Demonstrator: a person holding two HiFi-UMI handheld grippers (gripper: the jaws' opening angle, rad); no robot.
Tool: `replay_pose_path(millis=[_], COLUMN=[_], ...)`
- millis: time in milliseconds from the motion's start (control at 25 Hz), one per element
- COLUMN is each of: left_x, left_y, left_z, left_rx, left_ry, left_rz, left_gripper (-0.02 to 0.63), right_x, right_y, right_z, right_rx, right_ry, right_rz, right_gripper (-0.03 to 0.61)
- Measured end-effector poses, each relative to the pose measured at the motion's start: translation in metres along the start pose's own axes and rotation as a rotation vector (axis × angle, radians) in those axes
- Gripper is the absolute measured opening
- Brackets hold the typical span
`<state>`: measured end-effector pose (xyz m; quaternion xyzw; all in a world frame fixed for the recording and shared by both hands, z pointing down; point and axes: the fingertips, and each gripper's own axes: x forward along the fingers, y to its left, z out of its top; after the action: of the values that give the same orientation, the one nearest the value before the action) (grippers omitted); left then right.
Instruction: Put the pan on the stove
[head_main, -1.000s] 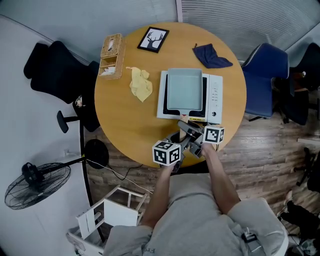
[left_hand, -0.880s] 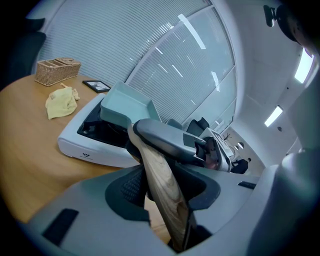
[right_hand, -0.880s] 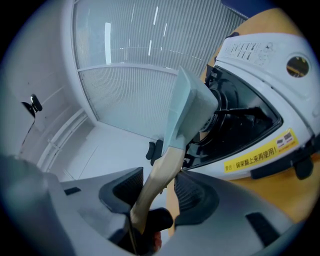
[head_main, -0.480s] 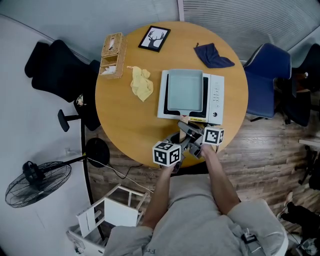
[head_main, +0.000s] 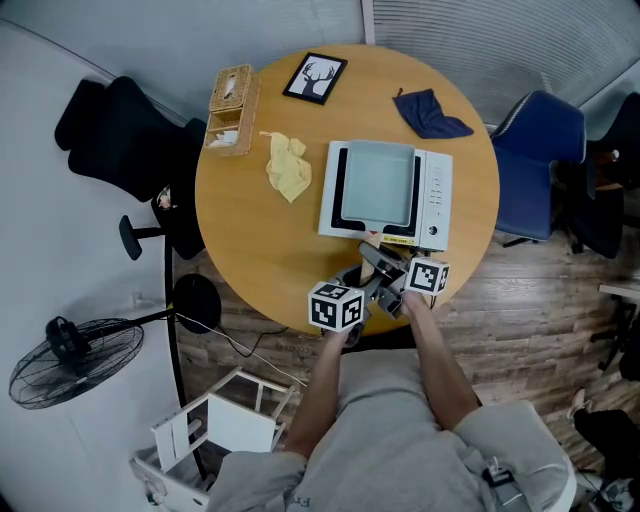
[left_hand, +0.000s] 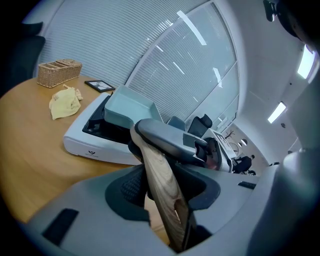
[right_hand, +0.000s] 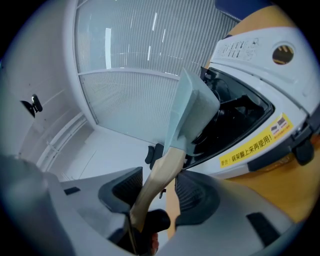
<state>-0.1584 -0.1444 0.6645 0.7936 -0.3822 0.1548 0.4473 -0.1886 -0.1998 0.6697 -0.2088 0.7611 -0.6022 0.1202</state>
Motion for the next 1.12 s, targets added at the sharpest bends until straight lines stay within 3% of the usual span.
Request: replay_pose_path(millis=[160,600,800,960,1120], left_x=[0.0,0.0,0.0,-0.003,-0.004], left_y=[0.001,0.001,-0.002,0.0,-0.001], left_z=[-0.002,0.0,0.002,0.003,0.005], left_rx=[-0.006,-0.039,-0.046,-0.039,-0.04], left_ry=[0.003,-0.019,-0.033,-0.037,-0.051], left_rz=[0.005,-0.017,-0.009,0.006,0.009], left_gripper=[0.175,0.175,0.19,0.213,0.216], right_x=[0.002,0.003,0.003,-0.005,-0.009], right_y=[0.003,0.0,0.006,-0.007,-0.009], right_z=[0.0,-0.001,0.007,0.004,0.007], right_rx=[-0.003,0.026,-0.004,0.042,0.023], right_ry=[0.002,0.025,0.006,0.0,-0.003], right_rz=[0.032,0.008,0.034,-0.047,-0.071], right_gripper=[0.207,0.218,0.253,0.268,0.27])
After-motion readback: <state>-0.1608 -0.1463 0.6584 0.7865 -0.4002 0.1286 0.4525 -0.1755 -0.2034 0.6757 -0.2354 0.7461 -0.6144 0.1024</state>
